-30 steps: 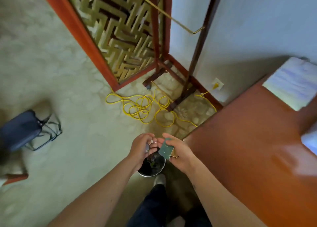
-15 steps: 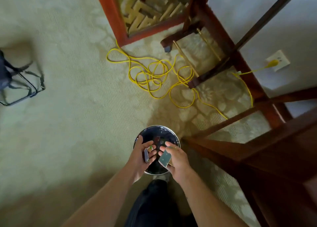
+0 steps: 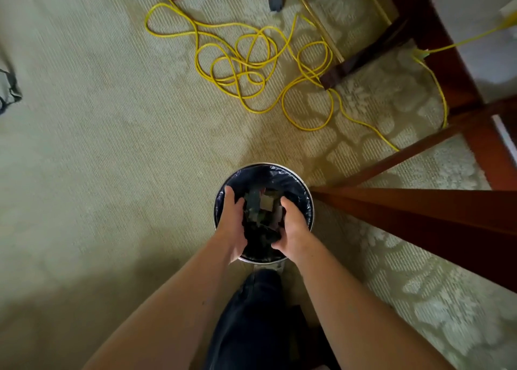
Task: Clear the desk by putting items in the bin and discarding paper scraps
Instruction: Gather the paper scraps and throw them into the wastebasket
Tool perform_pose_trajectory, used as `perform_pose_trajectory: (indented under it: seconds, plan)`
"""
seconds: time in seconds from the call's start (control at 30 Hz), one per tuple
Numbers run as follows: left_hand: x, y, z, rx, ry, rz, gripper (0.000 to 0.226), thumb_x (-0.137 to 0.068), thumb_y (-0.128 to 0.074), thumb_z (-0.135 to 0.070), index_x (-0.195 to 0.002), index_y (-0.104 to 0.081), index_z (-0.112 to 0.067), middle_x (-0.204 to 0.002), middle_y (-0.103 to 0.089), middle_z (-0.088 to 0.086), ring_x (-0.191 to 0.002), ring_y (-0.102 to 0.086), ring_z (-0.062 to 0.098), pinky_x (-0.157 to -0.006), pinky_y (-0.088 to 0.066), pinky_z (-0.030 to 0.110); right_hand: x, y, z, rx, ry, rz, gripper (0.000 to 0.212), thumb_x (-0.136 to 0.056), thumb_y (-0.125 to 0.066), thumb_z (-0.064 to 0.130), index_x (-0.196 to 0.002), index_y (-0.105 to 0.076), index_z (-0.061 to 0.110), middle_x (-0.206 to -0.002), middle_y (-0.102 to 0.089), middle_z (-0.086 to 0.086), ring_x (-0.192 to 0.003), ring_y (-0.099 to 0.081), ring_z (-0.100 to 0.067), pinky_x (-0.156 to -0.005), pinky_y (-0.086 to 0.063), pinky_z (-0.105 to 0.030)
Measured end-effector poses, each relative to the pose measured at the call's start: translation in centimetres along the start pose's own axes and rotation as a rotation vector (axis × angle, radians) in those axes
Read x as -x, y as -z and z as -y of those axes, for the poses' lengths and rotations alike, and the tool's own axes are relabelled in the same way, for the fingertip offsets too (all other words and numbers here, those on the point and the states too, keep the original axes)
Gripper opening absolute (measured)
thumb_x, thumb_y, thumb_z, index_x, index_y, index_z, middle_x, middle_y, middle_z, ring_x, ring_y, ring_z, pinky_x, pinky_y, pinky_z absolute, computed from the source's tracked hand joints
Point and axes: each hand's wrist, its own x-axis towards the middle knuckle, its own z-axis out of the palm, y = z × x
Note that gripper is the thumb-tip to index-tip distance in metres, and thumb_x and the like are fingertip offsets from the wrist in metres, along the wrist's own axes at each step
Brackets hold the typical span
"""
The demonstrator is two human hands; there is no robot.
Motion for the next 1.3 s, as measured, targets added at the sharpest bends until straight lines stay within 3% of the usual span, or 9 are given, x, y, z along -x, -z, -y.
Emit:
perform_pose_trajectory:
  seconds: [0.1,0.2,0.27,0.37,0.53,0.67,0.93,1.1,1.3]
  plan:
    - [1.0,0.1,0.4,-0.141,-0.066,-0.120,0.060,-0.097,-0.033,-0.059,-0.144,-0.041,-0.024,-0.154,-0.035,-0.001,-0.141,-0.032,0.025,-0.116,-0.021,0.046,2.6,0.6,-0.2,-0.010,0.101,-0.099,0.033,-0.099,-0.048,0.028,-0.131,-0.054,0.021,-0.126,-0.055,-0.002,-0.113,-0.056,-0.021,-0.092,-0.048,-0.042]
    - [4.3,-0.8,0.1,-0.154,-0.153,-0.225,0.024,-0.096,-0.054,-0.033,-0.112,-0.062,-0.018,-0.122,-0.063,0.003,-0.103,-0.059,0.018,-0.090,-0.045,0.036,7.0,0.9,-0.3,0.014,0.232,-0.133,0.030,-0.098,-0.049,0.012,-0.124,-0.061,0.018,-0.114,-0.065,-0.001,-0.099,-0.064,-0.014,-0.080,-0.056,-0.032]
    - [7.8,-1.8,-0.5,-0.123,-0.213,-0.212,0.016,-0.094,-0.058,-0.026,-0.104,-0.065,-0.014,-0.102,-0.065,0.005,-0.085,-0.061,0.016,-0.078,-0.051,0.032,10.8,1.1,-0.3,0.044,0.324,-0.146,0.024,-0.095,-0.054,0.010,-0.115,-0.066,0.017,-0.105,-0.068,-0.002,-0.093,-0.065,-0.012,-0.073,-0.055,-0.027]
    - [14.1,-3.5,-1.4,-0.156,-0.288,-0.169,0.018,-0.093,-0.059,-0.022,-0.105,-0.066,-0.011,-0.090,-0.064,0.005,-0.077,-0.062,0.016,-0.074,-0.054,0.030,17.6,1.4,0.2,0.045,0.433,-0.148,0.017,-0.092,-0.057,0.009,-0.102,-0.068,0.018,-0.094,-0.067,-0.002,-0.083,-0.063,-0.011,-0.075,-0.056,-0.027]
    - [25.7,-8.2,-3.3,-0.249,-0.358,-0.102,0.010,-0.092,-0.060,-0.017,-0.094,-0.066,-0.010,-0.074,-0.061,0.002,-0.062,-0.057,0.013,-0.065,-0.053,0.026,30.5,2.6,1.6,-0.044,0.533,-0.132,0.020,-0.092,-0.053,0.001,-0.104,-0.065,0.012,-0.077,-0.058,0.000,-0.065,-0.054,-0.008,-0.062,-0.049,-0.021]
    - [33.4,-12.4,-4.3,-0.326,-0.425,-0.022,0.010,-0.092,-0.056,-0.016,-0.087,-0.064,-0.014,-0.074,-0.060,0.001,-0.062,-0.056,0.012,-0.062,-0.050,0.025,39.6,5.0,2.3,-0.094,0.634,-0.086,0.016,-0.091,-0.052,0.001,-0.101,-0.063,0.008,-0.073,-0.054,-0.002,-0.062,-0.051,-0.010,-0.057,-0.045,-0.021]
    - [43.6,-20.8,-1.9,-0.576,-0.561,0.269,0.015,-0.096,-0.048,-0.009,-0.095,-0.063,-0.010,-0.074,-0.058,0.003,-0.059,-0.055,0.012,-0.047,-0.047,0.018,50.5,13.6,1.6,-0.277,0.803,-0.150,0.012,-0.088,-0.057,0.004,-0.092,-0.066,0.012,-0.074,-0.060,-0.002,-0.064,-0.055,-0.012,-0.062,-0.047,-0.025]
    - [46.2,-26.4,2.6,-0.769,-0.548,0.418,0.014,-0.097,-0.048,-0.013,-0.098,-0.063,-0.011,-0.073,-0.059,0.001,-0.060,-0.055,0.012,-0.051,-0.047,0.020,53.3,20.3,-1.1,-0.466,0.867,-0.283,0.011,-0.091,-0.059,0.010,-0.096,-0.068,0.015,-0.085,-0.066,-0.006,-0.074,-0.059,-0.016,-0.066,-0.050,-0.027]
    - [48.2,-32.2,10.6,-1.080,-0.472,0.528,0.011,-0.094,-0.061,-0.026,-0.102,-0.064,-0.020,-0.089,-0.067,0.004,-0.083,-0.064,0.019,-0.073,-0.054,0.026,55.1,29.0,-6.8,-0.726,0.880,-0.437,0.012,-0.094,-0.057,0.011,-0.101,-0.066,0.013,-0.083,-0.066,-0.006,-0.073,-0.059,-0.015,-0.065,-0.050,-0.024]
